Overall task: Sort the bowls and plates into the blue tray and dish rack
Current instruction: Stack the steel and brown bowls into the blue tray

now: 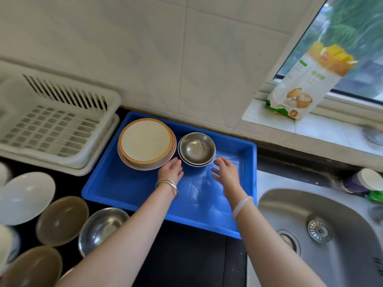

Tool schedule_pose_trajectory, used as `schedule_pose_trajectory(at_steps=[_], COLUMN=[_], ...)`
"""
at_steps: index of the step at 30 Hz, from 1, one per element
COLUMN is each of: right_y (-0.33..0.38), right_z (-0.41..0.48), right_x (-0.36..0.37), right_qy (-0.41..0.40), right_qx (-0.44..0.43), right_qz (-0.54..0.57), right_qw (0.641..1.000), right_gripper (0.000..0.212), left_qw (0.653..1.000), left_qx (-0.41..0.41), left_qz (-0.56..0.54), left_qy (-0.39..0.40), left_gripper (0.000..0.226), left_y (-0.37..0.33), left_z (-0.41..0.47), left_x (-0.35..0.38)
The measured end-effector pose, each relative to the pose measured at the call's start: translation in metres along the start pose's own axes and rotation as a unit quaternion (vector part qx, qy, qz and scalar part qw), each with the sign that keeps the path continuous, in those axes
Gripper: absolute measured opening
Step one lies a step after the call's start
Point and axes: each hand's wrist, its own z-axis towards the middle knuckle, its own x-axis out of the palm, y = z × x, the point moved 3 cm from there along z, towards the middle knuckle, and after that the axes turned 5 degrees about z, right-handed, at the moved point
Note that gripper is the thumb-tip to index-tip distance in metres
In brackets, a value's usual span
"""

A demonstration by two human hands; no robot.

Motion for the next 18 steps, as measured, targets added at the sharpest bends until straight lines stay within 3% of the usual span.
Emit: schedule_pose_trajectory(at_steps=[8,14,18], right_y=[-0.012,-0.092,-0.134], right_z=[-0.096,-0.142,-0.148], right_x=[0.017,0.058,0.088], right_qy=[0.116,0.230,0.252], right_qx=[-0.052,0.019,0.033], right_qz=[-0.098,-0.225,-0.302], right_qw=[0.987,0.947,0.919], right_gripper=[0.020,0.017,0.028], left_qw=[0.979,0.955,0.933], left_qx=[0.113,0.133,0.108], left_qz=[0.166,0.220,0.246], left_qy=[-0.033,-0.146,-0.241], left_gripper=[0.028,0.026,0.026], left_y=[-0.003,0.023,0.050], left_z=[-0.085,-0.150,-0.182], left_x=[-0.077,-0.170,-0.230])
